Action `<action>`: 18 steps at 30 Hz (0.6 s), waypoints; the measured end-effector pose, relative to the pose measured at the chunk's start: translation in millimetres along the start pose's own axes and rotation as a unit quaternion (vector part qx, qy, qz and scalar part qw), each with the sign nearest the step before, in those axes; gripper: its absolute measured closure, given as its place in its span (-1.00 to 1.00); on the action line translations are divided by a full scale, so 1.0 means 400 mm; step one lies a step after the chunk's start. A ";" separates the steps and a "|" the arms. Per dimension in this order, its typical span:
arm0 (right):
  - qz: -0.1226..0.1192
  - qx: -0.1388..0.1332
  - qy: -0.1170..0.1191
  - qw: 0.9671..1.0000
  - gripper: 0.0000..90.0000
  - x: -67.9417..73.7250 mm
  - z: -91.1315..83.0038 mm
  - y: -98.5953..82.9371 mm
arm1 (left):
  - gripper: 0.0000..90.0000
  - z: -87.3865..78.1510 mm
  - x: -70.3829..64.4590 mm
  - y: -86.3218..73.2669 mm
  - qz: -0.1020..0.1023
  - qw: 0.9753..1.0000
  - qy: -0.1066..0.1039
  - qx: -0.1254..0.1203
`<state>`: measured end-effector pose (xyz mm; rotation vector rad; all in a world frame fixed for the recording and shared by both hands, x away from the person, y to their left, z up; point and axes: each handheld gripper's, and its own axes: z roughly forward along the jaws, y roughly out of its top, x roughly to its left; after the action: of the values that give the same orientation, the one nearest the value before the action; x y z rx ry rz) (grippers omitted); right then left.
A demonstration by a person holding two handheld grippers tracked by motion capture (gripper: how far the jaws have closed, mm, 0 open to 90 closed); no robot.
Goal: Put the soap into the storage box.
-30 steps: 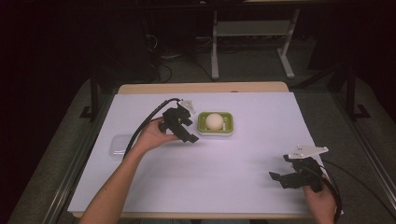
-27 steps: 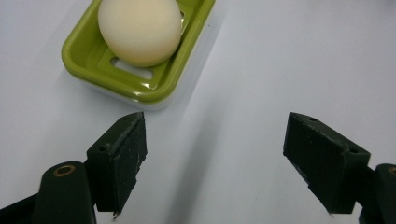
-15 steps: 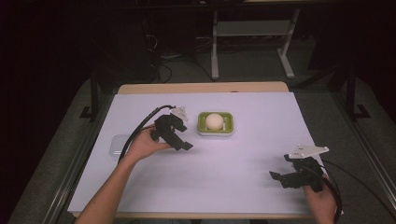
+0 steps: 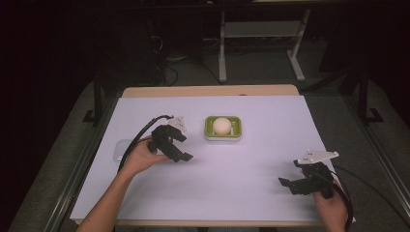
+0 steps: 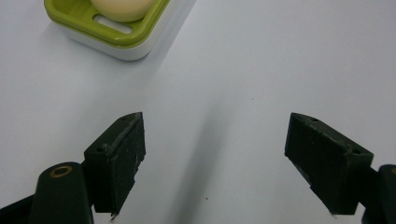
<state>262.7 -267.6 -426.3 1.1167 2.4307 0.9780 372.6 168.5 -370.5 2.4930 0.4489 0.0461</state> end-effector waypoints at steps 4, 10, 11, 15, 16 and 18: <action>-0.005 -0.002 0.001 1.000 -0.70 0.005 0.001 0.004 | -0.57 -0.011 -0.011 -0.013 -0.004 1.000 0.002 -0.002; -0.006 0.001 0.001 1.000 -0.70 0.010 0.000 0.007 | -0.57 -0.026 -0.027 -0.033 -0.003 1.000 0.011 -0.005; -0.002 0.002 0.001 1.000 -0.70 0.012 0.000 0.007 | -0.57 -0.027 -0.030 -0.036 -0.005 1.000 0.011 -0.007; -0.010 -0.001 -0.001 1.000 -0.70 0.013 0.000 0.009 | -0.58 -0.026 -0.037 -0.051 -0.009 1.000 0.013 -0.009; -0.011 -0.001 -0.001 1.000 -0.70 0.013 0.000 0.009 | -0.58 -0.024 -0.039 -0.056 -0.011 1.000 0.012 -0.011; -0.010 -0.002 -0.002 1.000 -0.70 0.013 0.000 0.009 | -0.59 -0.024 -0.040 -0.063 -0.011 1.000 0.010 -0.003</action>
<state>261.3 -262.1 -423.7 1.0898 2.4313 0.9737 348.4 187.9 -375.8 2.4828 0.4826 0.0633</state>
